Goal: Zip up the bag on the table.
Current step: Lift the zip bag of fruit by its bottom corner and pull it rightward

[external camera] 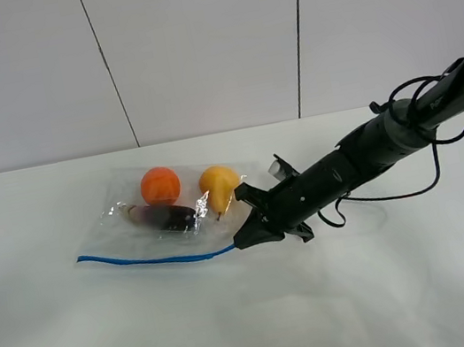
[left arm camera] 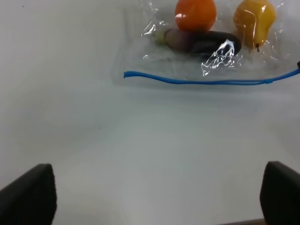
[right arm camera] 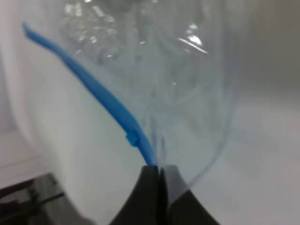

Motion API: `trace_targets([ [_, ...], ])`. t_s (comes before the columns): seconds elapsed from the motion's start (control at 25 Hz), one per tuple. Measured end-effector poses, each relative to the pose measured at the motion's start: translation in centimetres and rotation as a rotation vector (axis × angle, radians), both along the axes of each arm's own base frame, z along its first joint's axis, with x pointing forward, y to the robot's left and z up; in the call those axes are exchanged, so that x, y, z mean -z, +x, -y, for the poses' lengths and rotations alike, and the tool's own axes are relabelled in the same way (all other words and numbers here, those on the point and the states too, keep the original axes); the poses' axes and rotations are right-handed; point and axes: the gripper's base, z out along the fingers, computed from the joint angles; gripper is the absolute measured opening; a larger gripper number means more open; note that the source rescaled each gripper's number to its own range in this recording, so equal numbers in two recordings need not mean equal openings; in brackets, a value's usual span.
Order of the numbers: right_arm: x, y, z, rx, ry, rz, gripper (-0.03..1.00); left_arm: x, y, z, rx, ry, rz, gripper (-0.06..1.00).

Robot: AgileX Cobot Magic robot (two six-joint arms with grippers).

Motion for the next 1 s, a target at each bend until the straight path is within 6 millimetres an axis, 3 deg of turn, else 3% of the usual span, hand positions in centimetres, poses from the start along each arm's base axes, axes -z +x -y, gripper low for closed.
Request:
trace_targets([
  [0.56, -1.6, -0.2, -0.9, -0.033, 0.172, 0.015, 0.0, 0.0, 0.0, 0.0, 0.0, 0.0, 0.0, 1.0],
  [0.72, -3.3, 0.2, -1.0, -0.042, 0.195, 0.067, 0.0, 0.0, 0.0, 0.0, 0.0, 0.0, 0.0, 1.0],
  [1.0, -7.1, 2.4, -1.7, -0.051, 0.226, 0.167, 0.0, 0.0, 0.0, 0.0, 0.0, 0.0, 0.0, 1.0],
])
